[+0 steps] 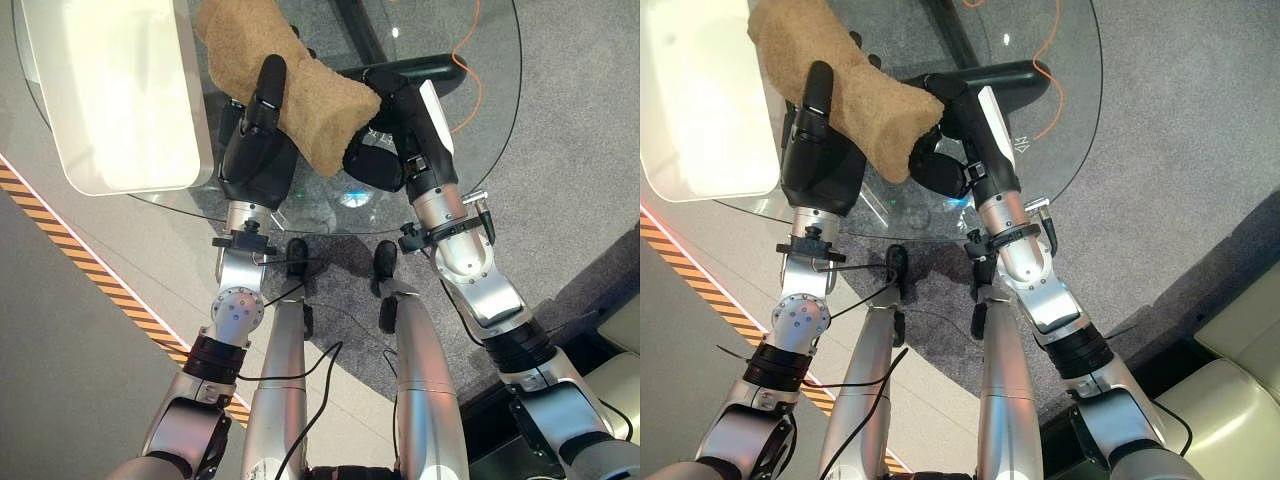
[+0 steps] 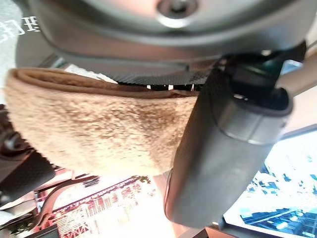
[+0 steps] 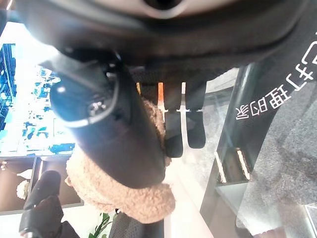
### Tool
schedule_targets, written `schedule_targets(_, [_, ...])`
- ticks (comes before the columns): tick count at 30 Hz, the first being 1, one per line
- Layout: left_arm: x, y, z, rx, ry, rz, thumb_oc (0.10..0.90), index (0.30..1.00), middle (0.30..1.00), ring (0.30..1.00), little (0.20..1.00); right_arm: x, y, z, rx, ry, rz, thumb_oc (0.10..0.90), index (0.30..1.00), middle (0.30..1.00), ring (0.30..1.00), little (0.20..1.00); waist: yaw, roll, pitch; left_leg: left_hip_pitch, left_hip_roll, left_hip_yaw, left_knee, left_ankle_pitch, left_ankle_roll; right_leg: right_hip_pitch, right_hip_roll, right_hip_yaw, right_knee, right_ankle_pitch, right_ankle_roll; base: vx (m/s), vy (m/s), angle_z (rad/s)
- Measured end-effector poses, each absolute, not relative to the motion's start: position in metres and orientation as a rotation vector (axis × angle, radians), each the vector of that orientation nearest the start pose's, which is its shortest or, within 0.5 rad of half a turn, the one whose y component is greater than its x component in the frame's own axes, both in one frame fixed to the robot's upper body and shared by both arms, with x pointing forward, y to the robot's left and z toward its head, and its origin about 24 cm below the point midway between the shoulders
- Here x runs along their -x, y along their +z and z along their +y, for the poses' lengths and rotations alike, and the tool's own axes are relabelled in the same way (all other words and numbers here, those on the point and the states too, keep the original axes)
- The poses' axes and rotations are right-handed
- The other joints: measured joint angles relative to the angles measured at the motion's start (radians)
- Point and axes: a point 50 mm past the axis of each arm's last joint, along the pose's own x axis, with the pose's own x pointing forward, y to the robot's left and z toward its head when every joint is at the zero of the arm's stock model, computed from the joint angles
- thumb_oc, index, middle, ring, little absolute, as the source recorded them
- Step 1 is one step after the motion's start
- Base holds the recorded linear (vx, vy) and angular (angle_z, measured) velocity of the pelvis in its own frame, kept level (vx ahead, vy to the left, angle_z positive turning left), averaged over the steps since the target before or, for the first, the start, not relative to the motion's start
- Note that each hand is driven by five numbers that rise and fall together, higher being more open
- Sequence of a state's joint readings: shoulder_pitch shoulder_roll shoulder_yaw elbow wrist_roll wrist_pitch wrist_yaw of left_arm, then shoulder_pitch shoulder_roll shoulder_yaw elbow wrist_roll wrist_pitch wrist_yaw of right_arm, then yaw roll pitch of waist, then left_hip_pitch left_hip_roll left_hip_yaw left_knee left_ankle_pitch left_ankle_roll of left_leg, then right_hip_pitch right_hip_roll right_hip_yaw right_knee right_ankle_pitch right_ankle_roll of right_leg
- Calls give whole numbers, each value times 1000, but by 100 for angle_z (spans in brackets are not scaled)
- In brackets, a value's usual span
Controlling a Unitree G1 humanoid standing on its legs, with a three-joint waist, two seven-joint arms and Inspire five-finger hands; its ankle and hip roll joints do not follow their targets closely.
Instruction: Wipe the table with a cloth and put it in the basket.
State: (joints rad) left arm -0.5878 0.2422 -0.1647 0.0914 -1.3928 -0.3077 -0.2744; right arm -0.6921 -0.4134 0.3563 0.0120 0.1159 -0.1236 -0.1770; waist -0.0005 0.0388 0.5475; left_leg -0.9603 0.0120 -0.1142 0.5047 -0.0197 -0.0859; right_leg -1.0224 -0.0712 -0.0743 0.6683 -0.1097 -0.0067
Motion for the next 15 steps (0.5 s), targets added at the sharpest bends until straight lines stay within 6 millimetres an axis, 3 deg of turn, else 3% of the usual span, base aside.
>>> schedule_targets(15, [-320, 214, 143, 1114, -531, -750, 800, 900, 900, 900, 900, -318, 228, -95, 317, 286, -727, 100, 300, 300, 300, 200, 0, 0, 0, 0, 0, 0, -1, -1, 1, 0, 1, 0, -2, 0, 0, 0, 0, 0])
